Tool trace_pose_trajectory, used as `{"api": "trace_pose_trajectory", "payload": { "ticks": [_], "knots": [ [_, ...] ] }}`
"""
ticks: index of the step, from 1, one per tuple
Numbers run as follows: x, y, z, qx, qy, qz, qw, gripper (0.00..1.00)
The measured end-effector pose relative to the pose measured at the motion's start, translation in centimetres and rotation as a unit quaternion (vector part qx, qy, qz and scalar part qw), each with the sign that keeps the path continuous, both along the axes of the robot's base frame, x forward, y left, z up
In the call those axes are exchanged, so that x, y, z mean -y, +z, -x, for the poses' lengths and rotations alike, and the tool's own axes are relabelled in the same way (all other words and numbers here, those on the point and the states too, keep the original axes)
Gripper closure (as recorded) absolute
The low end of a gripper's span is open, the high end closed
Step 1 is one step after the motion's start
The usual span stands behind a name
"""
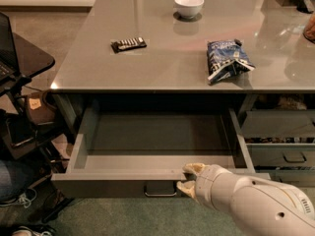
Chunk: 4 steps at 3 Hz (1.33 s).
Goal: Open top drawer
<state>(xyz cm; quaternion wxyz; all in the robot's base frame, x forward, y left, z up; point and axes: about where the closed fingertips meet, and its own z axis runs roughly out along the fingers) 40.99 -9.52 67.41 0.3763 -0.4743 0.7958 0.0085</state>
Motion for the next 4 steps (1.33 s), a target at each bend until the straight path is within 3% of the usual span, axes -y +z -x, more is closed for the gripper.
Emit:
{"api": "trace_pose_trajectory", "payload": {
  "ticks": [4],
  "knots": [
    [-0.21,-0.11,1.13,-0.003,-0.006,-0.006,1.0000,1.00]
  ]
}}
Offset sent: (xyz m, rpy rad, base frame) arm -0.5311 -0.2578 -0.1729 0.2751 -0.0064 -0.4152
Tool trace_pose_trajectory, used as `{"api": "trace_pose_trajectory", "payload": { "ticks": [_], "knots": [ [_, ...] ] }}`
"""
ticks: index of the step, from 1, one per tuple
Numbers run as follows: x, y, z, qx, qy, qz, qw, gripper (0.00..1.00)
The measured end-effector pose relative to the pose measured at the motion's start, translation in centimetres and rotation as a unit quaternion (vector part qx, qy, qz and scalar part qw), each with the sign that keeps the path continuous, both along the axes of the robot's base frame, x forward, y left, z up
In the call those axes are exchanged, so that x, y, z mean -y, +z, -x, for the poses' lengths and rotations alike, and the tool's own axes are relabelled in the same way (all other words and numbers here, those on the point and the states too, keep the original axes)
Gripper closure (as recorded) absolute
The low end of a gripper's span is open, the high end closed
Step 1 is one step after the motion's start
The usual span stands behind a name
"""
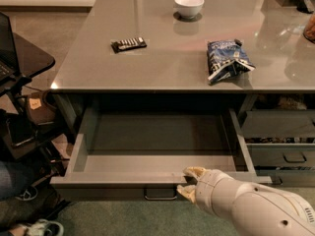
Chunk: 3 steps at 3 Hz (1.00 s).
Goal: Open top drawer
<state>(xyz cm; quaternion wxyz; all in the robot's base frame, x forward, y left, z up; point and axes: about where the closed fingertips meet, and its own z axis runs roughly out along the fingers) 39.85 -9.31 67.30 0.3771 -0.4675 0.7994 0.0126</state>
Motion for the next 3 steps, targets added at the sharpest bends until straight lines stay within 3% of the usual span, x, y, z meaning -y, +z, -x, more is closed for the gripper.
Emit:
{"api": "trace_pose_trajectory", "payload": {
  "ticks": [3],
  "knots": [
    [0.00,0.00,0.00,0.000,0.000,0.000,1.0000,0.35]
  ]
}}
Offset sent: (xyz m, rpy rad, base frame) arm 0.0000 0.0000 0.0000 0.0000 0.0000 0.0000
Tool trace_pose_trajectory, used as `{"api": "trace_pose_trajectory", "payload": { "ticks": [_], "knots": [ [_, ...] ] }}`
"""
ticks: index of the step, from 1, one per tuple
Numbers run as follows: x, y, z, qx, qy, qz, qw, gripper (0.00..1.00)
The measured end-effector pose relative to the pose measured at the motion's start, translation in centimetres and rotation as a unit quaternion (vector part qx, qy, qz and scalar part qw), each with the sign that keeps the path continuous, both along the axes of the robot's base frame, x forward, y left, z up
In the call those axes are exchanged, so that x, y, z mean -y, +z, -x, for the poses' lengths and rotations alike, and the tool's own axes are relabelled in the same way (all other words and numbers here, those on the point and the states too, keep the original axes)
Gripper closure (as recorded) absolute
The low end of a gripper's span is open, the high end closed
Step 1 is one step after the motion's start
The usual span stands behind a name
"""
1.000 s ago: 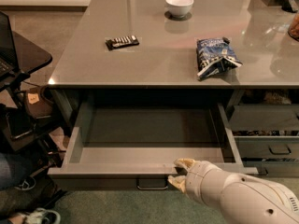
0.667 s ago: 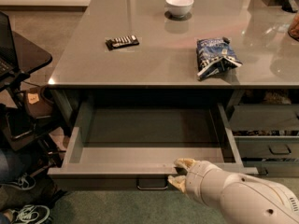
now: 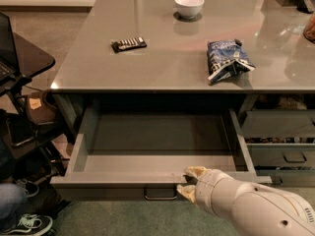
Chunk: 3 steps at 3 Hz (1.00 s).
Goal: Open top drawer
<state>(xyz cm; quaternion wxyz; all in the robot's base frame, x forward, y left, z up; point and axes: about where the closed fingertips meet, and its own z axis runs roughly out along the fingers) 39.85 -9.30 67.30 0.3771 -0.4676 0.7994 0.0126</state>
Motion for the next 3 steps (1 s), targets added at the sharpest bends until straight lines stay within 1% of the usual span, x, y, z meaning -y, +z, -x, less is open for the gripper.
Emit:
{"api": "trace_pose_trajectory", "payload": {
  "ticks": [1,2,3],
  "knots": [
    [0.00,0.00,0.00,0.000,0.000,0.000,1.0000,0.11],
    [0.00,0.00,0.00,0.000,0.000,0.000,1.0000,0.00],
    [0.00,0.00,0.00,0.000,0.000,0.000,1.0000,0.00]
  ]
}}
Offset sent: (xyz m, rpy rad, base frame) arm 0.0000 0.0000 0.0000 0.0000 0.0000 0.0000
